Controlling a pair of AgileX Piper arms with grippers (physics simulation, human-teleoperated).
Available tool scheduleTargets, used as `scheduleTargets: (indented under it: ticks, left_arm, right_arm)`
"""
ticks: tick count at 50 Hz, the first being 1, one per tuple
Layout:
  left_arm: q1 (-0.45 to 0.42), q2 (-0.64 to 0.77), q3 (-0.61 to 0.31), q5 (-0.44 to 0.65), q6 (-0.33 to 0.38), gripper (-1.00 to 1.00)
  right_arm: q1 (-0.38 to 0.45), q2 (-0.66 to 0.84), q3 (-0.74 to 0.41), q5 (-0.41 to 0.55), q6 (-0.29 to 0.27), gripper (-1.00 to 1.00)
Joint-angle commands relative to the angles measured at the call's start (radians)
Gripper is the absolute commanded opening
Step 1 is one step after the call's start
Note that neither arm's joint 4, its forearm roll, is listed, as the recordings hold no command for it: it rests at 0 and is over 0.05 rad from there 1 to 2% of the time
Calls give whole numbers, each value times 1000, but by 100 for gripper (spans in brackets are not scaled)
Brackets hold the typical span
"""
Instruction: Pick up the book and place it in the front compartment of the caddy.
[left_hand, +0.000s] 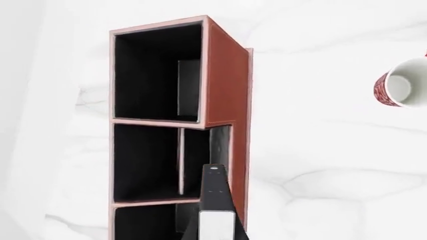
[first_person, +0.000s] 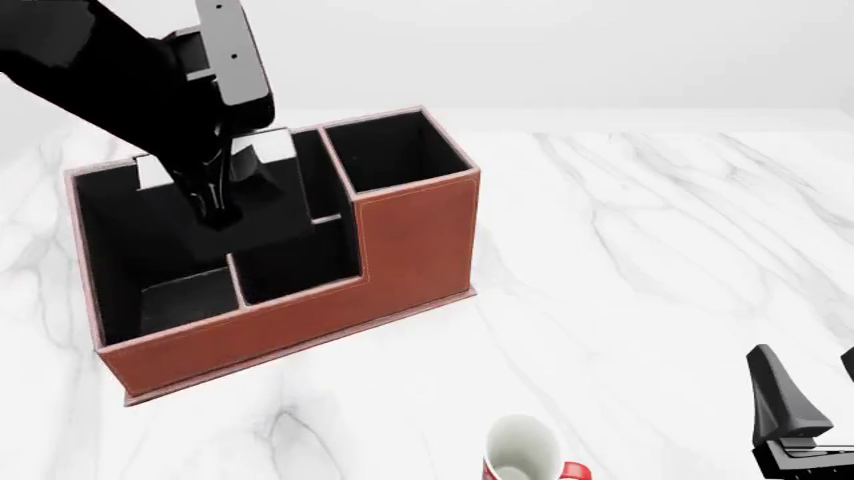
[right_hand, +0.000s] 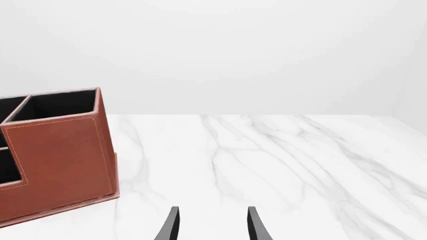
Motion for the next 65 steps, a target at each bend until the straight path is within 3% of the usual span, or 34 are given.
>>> scheduleTargets:
  ticks: [1,29,48,58,59,65]
  left_arm:
    - [13,69,-94,0,38,-100]
    - [29,175,-179,0,78,-100]
    - [108,221,-242,-1,117,-100]
    - [118,256,-288,-1,114,-100]
    - [92,263,-296,0,85,-100]
    - [119,287,-322,-1,109,-100]
  right_arm:
    - [0,-1,1,0,0,100]
    - [0,-1,1,0,0,100]
    - [0,-1,1,0,0,100]
    - [0,-1,1,0,1,100]
    - [0,-1,1,0,1,100]
    - [0,-1,1,0,0,100]
